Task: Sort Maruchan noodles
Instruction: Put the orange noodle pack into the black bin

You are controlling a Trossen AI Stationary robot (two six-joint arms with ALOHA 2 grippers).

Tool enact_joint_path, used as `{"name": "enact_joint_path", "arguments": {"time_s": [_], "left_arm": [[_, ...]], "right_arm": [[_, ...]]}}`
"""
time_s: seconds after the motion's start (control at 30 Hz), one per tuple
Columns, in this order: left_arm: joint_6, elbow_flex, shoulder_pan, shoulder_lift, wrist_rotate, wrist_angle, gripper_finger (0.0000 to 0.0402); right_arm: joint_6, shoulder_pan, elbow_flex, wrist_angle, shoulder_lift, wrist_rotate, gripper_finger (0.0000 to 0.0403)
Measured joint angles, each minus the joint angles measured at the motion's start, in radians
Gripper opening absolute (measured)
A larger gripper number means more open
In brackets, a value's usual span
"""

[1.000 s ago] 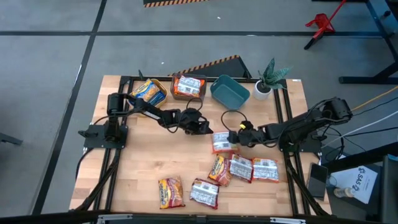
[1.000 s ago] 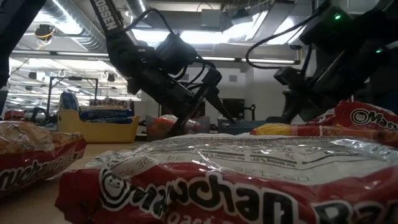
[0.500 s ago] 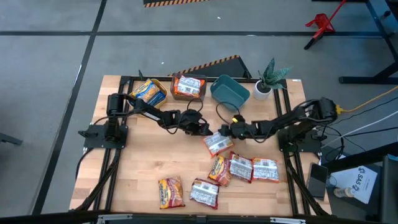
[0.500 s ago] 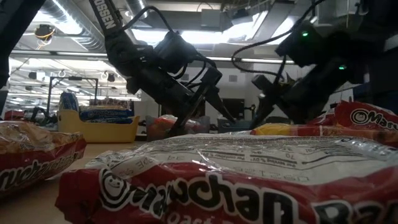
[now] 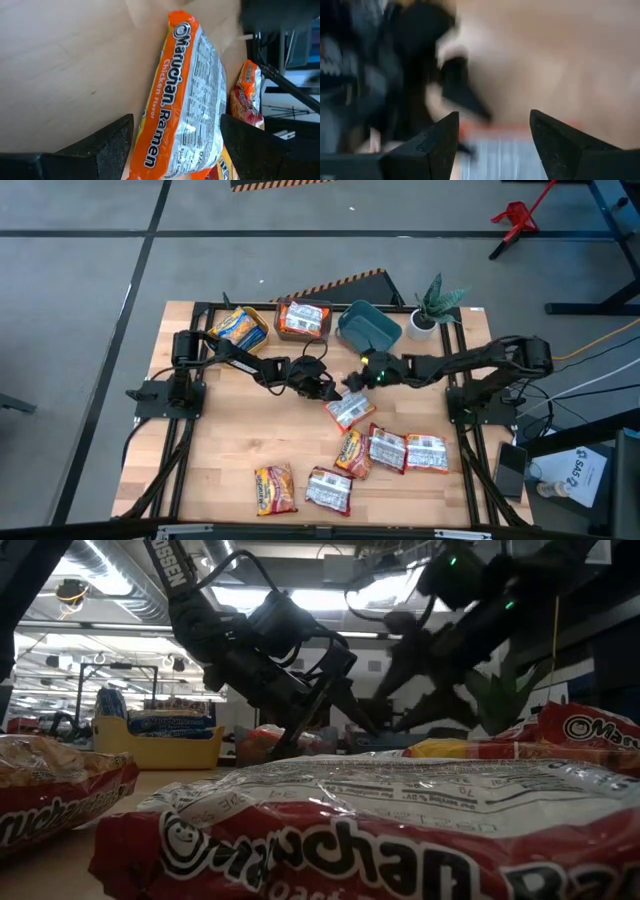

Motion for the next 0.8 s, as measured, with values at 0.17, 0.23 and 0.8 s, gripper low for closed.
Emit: {"name": "enact_joint_path", "arguments": {"time_s": [0.17,0.23,0.8], "left_arm": [[0.028,0.000,0.000,0.000,0.000,-0.004,0.0290],[0.030,0.000,0.000,0.000,0.000,-0.004,0.0290],[0.042,0.000,-0.001,0.000,-0.010,-0.004,0.0290]], "right_arm": [[0.094,0.159,0.026,-0.278,-0.051,0.093,0.0232],[0.148,0.219,0.038,-0.329,-0.053,0.131,0.0232],[0.194,0.335,0.050,-0.530,0.006,0.154,0.0232]]}}
